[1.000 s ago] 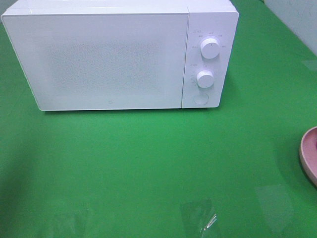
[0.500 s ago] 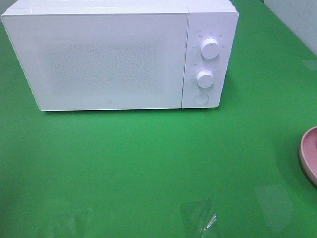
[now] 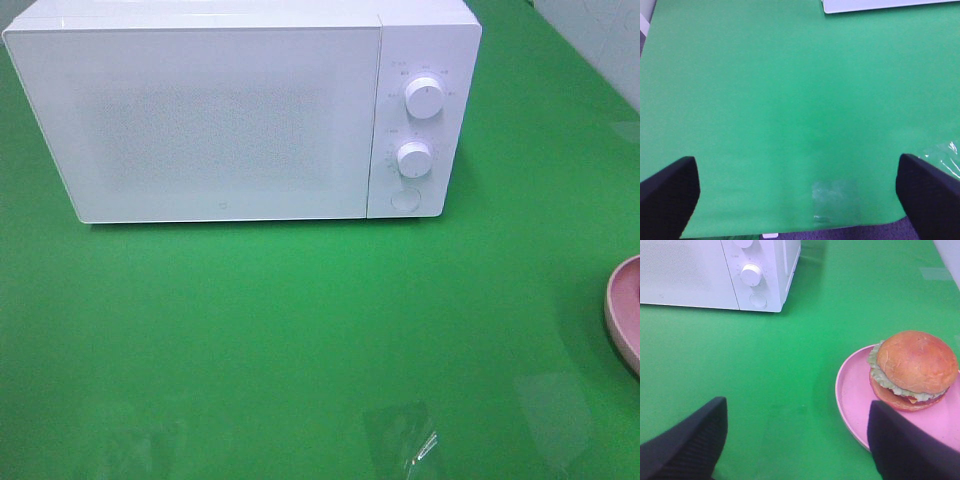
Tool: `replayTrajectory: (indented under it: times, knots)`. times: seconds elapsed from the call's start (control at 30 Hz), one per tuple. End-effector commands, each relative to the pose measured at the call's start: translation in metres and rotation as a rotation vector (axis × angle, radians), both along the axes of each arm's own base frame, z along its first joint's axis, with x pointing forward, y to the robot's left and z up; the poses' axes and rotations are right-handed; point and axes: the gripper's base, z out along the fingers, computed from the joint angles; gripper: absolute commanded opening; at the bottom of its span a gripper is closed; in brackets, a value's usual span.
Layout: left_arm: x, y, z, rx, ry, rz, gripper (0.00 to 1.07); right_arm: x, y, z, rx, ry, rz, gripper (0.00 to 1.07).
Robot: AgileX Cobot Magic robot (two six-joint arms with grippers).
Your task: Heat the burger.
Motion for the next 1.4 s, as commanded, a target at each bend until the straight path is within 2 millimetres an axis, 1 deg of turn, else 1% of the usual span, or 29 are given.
replayTrajectory:
  times: [0.03, 0.07, 0.17, 0.33, 0.4, 0.43, 0.47, 0.53, 1.4]
  knots:
    - [-0.007, 0.0, 0.002, -0.002, -0.061, 0.001, 1.0, -0.003, -0.001, 0.001, -0.01, -0.039, -0.006, 0.76]
    - [-0.012, 0.0, 0.003, -0.009, -0.094, -0.001, 1.0, -0.003, -0.001, 0.001, -0.01, -0.039, -0.006, 0.76]
    - [-0.017, 0.0, 0.003, -0.012, -0.131, -0.003, 1.0, -0.003, -0.001, 0.001, -0.01, -0.039, -0.006, 0.76]
    - [-0.022, 0.0, 0.004, -0.011, -0.164, -0.002, 1.0, -0.003, -0.001, 0.001, -0.01, -0.039, -0.006, 0.76]
    - [-0.033, 0.0, 0.004, -0.012, -0.233, -0.002, 1.0, -0.003, -0.001, 0.001, -0.01, -0.039, -0.006, 0.76]
    - [-0.033, 0.0, 0.004, -0.012, -0.233, -0.002, 1.0, -0.003, -0.001, 0.001, -0.01, -0.039, -0.006, 0.76]
    - [-0.039, 0.0, 0.004, -0.013, -0.272, -0.002, 1.0, -0.003, -0.001, 0.001, -0.01, -0.039, -0.006, 0.76]
    - [-0.043, 0.001, 0.004, -0.014, -0.295, -0.002, 1.0, -0.003, -0.001, 0.001, -0.01, -0.039, -0.006, 0.76]
    - [-0.042, 0.001, 0.004, -0.014, -0.293, -0.002, 1.0, -0.002, -0.001, 0.001, -0.01, -0.033, -0.006, 0.76]
